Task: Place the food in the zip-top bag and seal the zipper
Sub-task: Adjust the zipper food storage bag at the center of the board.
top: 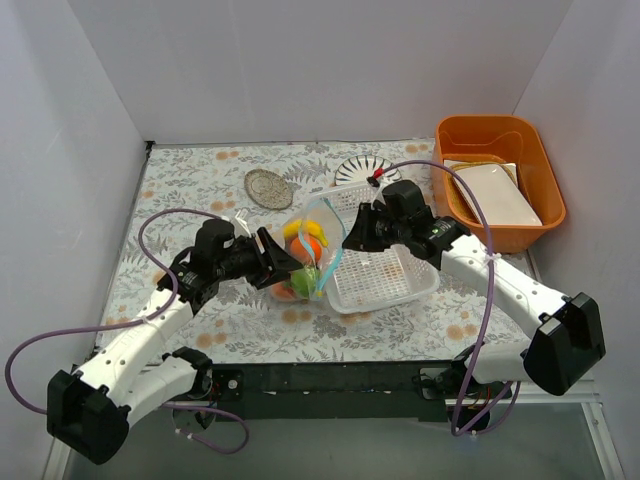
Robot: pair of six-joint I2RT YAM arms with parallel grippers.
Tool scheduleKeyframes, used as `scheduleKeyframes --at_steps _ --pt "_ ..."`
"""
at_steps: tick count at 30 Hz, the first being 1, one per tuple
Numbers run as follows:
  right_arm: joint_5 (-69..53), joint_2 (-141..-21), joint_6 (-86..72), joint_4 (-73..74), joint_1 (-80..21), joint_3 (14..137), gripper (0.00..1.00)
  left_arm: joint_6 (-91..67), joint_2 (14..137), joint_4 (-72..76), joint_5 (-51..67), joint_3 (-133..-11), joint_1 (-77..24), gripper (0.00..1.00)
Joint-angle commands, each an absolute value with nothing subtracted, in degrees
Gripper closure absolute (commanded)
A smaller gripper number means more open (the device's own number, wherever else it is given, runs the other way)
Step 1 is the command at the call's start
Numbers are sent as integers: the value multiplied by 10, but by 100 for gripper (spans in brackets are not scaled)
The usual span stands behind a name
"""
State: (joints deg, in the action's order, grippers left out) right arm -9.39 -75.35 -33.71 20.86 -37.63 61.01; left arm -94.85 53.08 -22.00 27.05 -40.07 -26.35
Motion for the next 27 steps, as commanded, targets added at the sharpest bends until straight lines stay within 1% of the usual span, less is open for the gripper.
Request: scheduleKeyframes --at_steps 1,11,14,16,17,18,19,21,27 --pt "-165 -746 -345 142 -378 628 75 -947 542 -186 263 -426 -272 47" --pt "-221 -780 -349 106 -381 642 69 -933 591 -178 274 -447 -292 49" --pt "-240 -785 -353 90 -381 644 56 -933 597 -178 273 -440 -300 50" --pt "-241 -784 -356 88 -382 645 51 -936 597 -174 271 -437 -305 50" --pt "-241 -781 -355 87 -382 644 40 -939 597 -171 269 -437 -307 51" --pt "-240 -778 -357 84 -382 642 38 -940 598 -170 267 -436 -308 51" --pt "-239 -773 -359 82 -382 636 37 -940 599 -168 266 -435 -310 51" --pt "-241 -768 -363 70 -383 630 31 -941 601 -167 264 -437 -312 52" --pt "-240 -782 -358 79 -395 647 27 -940 621 -164 259 -446 -328 55"
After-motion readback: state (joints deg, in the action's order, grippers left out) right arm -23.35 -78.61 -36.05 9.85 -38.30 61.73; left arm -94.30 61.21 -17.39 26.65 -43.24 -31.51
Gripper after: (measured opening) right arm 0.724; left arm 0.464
